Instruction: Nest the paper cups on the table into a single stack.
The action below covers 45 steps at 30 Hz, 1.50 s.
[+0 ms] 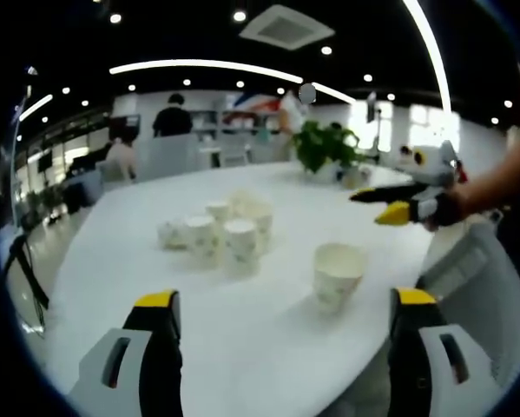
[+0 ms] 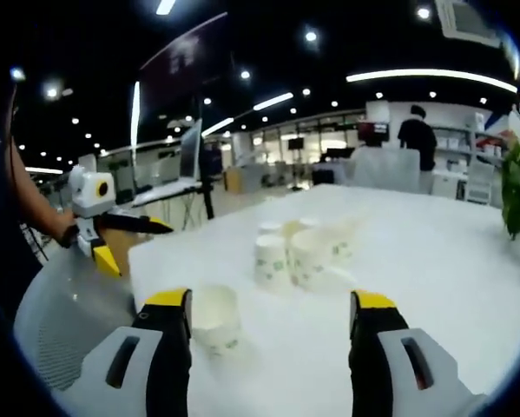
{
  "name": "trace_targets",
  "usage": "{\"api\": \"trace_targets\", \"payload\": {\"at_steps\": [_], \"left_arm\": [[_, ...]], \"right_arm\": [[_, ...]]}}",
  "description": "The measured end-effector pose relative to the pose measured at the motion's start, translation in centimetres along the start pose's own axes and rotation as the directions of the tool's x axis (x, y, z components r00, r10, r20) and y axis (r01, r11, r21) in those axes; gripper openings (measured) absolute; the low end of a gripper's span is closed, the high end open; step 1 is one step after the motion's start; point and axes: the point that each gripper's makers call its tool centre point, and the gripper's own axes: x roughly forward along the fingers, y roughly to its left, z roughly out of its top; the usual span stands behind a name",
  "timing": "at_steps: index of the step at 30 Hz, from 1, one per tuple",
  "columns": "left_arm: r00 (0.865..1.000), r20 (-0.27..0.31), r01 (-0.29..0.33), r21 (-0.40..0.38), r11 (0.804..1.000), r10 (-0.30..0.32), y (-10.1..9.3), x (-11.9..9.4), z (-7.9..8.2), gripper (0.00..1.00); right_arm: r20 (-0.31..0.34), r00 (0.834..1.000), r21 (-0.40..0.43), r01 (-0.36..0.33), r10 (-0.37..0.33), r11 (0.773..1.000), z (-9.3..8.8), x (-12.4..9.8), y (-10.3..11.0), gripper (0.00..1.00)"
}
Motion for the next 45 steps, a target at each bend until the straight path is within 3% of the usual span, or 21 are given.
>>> {"api": "trace_targets", "payload": {"at_steps": [7, 15, 22, 31, 45], "left_arm": [[1.0, 0.001, -0.009, -0.024, 1.0, 0.009, 0.2, -0.1, 0.0, 0.99], [1.0, 0.009, -0.009, -0.027, 1.0, 0.009, 0.2, -0.1, 0.2, 0.99], [0.999, 0.028, -0.021, -0.042, 0.999, 0.022, 0.4, -0.3, 0.6, 0.99], [0.998, 0.057, -0.032, -0.036, 0.999, 0.034, 0.6, -0.5, 1.1, 0.99], [0.999, 0.035, -0.032, -0.038, 0.999, 0.033, 0.7, -0.4, 0.7, 0.99]], "right_arm": [[0.01, 0.999, 0.045, 0.05, -0.05, 0.998, -0.8, -1.7, -0.1, 0.77], [0.063, 0.993, -0.014, 0.099, -0.098, 0.995, 0.5, -2.1, -0.7, 0.95], [0.053, 0.993, -0.012, 0.107, -0.106, 0.994, 0.3, -2.1, -0.9, 1.0], [0.033, 0.993, -0.058, 0.112, -0.11, 0.992, 0.0, -2.2, -0.5, 1.0], [0.024, 0.994, -0.049, 0.105, -0.104, 0.993, -0.4, -2.3, -0.2, 1.0]]}}
